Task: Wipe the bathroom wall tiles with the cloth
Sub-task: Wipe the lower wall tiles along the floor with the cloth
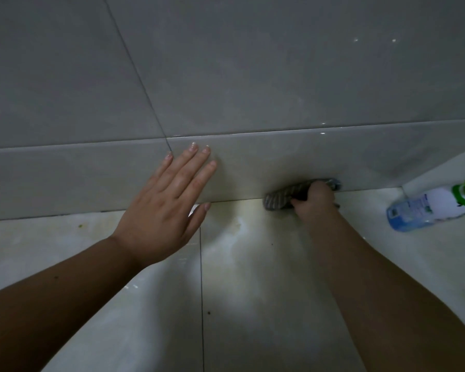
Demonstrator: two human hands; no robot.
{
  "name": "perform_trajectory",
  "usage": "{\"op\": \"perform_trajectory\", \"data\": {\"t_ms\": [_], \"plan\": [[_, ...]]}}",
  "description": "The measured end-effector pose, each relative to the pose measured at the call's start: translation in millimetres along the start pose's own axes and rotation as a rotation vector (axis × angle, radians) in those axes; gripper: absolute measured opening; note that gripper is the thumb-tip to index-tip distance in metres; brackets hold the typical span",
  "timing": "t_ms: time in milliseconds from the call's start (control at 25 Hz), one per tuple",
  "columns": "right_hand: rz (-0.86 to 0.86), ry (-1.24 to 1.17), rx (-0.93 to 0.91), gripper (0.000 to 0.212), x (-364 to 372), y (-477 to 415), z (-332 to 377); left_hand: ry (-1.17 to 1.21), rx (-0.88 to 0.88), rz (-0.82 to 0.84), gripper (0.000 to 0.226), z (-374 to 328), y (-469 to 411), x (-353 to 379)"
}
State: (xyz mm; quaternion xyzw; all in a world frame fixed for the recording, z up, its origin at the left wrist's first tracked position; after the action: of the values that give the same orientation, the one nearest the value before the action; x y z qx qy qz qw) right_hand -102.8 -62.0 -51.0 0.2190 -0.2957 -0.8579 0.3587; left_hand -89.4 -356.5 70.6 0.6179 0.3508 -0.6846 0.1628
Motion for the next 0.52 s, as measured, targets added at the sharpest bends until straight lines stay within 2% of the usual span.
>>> {"op": "perform_trajectory", "data": {"t_ms": [40, 80, 120, 160, 240, 280, 320, 400, 480, 520], "plan": [[-0.019, -0.014, 0.043, 0.06, 10, 6, 0, -0.005, -0.012, 0.001, 0.06, 4, 5, -2], [-0.012, 0.2, -0.015, 0.066, 16, 17, -2, -0.009, -0.022, 0.002, 0.06, 8, 10, -4], [-0.028, 0.287, -0.037, 0.068, 23, 26, -2, -0.013, -0.03, 0.003, 0.06, 12, 15, -5], [-0.005, 0.24, -0.009, 0.065, 30, 35, -6, -0.018, -0.039, 0.004, 0.06, 16, 20, -7], [0.112, -0.158, 0.063, 0.048, 46, 41, -8, -0.031, -0.057, 0.01, 0.059, 24, 31, -10], [0.132, -0.26, 0.059, 0.046, 53, 40, -16, -0.037, -0.066, 0.015, 0.059, 28, 36, -11], [0.182, -0.25, 0.06, 0.048, 62, 42, -24, -0.043, -0.076, 0.021, 0.059, 32, 41, -12], [0.185, -0.051, 0.039, 0.05, 83, 45, -36, -0.049, -0.097, 0.029, 0.06, 39, 49, -14], [0.028, 0.05, 0.08, 0.062, 98, 48, -39, -0.047, -0.112, 0.031, 0.06, 44, 56, -15], [0.007, 0.028, 0.031, 0.07, 105, 58, -38, -0.047, -0.116, 0.031, 0.06, 46, 59, -16]]}}
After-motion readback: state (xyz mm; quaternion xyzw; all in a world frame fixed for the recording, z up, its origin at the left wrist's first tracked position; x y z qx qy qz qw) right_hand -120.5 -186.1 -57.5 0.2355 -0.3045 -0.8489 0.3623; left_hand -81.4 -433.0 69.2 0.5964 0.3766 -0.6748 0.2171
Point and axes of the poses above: each hand's wrist, its own y-axis away from the middle knuckle, its own x-axis out of the palm, z = x × y, the point moved 2 cm from there along -y, towards the middle knuckle, and after that the axes turned 2 degrees about z, right-handed, at the moved point
